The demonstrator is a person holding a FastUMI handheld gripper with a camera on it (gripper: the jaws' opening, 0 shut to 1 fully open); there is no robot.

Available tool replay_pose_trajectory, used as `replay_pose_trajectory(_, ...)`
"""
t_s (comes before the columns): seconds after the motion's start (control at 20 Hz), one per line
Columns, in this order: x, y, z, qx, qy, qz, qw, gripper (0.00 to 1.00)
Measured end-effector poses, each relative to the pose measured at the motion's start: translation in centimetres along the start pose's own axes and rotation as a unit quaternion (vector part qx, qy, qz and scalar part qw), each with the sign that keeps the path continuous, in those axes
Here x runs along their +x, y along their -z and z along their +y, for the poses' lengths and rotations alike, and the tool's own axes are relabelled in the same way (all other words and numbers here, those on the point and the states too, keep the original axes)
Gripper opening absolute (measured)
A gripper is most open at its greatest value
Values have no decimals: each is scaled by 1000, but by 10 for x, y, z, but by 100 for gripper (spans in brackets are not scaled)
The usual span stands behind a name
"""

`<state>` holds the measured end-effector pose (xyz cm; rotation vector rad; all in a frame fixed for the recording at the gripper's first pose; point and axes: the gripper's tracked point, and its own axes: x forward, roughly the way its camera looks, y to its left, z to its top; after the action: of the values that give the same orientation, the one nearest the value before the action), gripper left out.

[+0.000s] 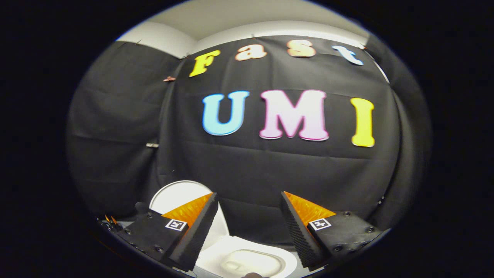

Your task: Open the toilet lid.

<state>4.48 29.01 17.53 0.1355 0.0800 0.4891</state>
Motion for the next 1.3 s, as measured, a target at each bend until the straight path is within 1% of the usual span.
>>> replay_pose_trajectory(0.05, -8, -2, -29, -5, 27, -7, 1000, 99)
replay_pose_trajectory(0.15, -30, 1, -78, -29, 66, -10, 997, 99)
replay_pose_trajectory(0.3, -63, 13, -128, -59, 115, -15, 992, 100)
replay_pose_trajectory(0.45, -97, 32, -165, -56, 152, -24, 986, 99)
replay_pose_trajectory(0.65, -124, 58, -201, -10, 191, -29, 981, 99)
replay_pose_trajectory(0.8, -135, 76, -217, -2, 218, -29, 976, 99)
replay_pose_trajectory(0.9, -140, 94, -223, -18, 233, -23, 972, 99)
replay_pose_trajectory(1.0, -143, 117, -220, -28, 236, -10, 971, 99)
replay_pose_trajectory(1.1, -145, 136, -216, -23, 233, -2, 972, 99)
replay_pose_trajectory(1.2, -149, 148, -219, -24, 243, -12, 970, 99)
replay_pose_trajectory(1.3, -141, 157, -215, -14, 236, 2, 972, 99)
